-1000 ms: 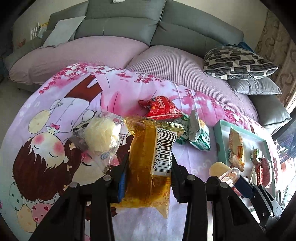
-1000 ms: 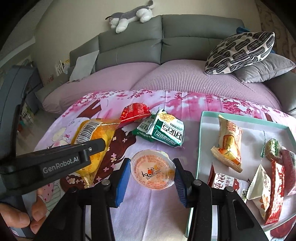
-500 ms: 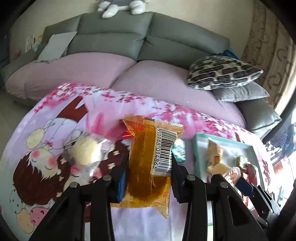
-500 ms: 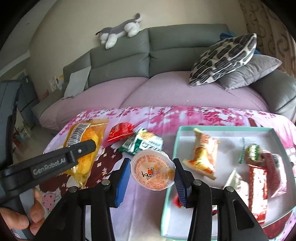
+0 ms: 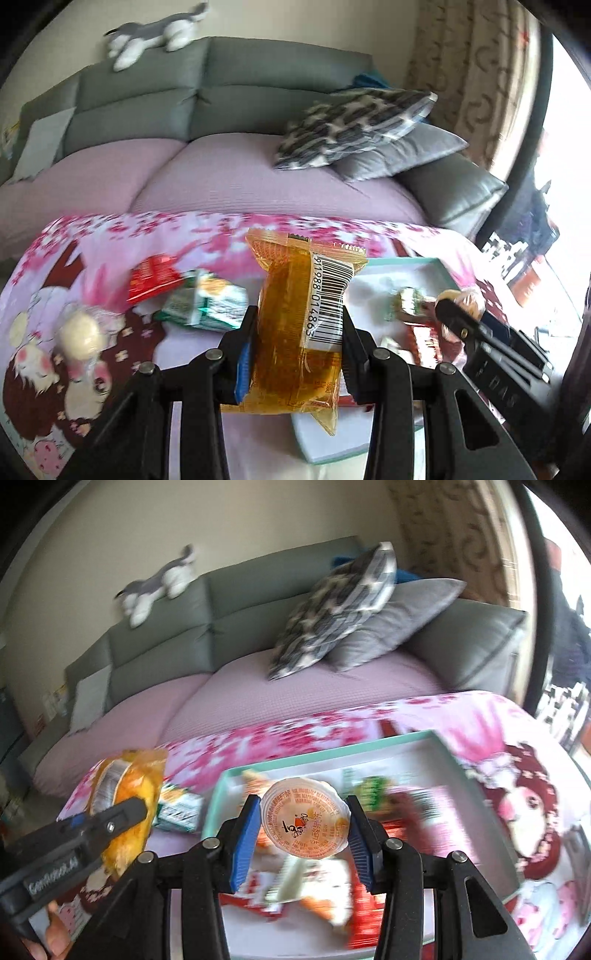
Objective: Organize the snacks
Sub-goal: 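Carry the pudding and the yellow bun packet into the tray with both grippers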
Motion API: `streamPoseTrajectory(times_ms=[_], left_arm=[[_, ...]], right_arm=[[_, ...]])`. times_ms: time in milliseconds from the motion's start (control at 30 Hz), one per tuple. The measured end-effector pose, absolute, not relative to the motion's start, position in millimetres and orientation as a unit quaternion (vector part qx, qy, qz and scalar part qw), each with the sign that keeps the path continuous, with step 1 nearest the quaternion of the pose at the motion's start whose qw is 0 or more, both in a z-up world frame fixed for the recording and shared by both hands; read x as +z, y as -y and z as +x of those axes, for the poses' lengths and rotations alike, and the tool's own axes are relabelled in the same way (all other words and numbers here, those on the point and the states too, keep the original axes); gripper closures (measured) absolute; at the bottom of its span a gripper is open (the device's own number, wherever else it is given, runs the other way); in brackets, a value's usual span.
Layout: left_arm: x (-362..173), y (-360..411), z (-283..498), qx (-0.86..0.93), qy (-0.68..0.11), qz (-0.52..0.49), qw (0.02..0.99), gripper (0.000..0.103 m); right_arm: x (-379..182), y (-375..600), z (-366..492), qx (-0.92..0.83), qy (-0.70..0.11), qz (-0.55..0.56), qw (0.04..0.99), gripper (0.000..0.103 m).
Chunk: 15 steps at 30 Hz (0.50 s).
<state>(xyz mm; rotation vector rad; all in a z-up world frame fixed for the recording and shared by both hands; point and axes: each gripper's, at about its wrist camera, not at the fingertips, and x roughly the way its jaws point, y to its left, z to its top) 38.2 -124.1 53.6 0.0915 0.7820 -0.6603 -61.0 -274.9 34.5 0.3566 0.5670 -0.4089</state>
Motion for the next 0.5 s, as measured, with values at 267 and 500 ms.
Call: streamPoseTrajectory(times_ms=[267,500], left_arm=[[36.0,170.9,24.7,-0.353,-0.381,0.074,0.851,0.062],[17.0,186.7,26.2,-0.353,-0.398,0.089,0.843,0.062]], right_arm=[[33.7,311.3,-84.6,-0.235,-0.269,0.194,0.914,0.065],[18.7,321.8,-82.6,-0.238,-0.287,0.21,0.904,0.065]])
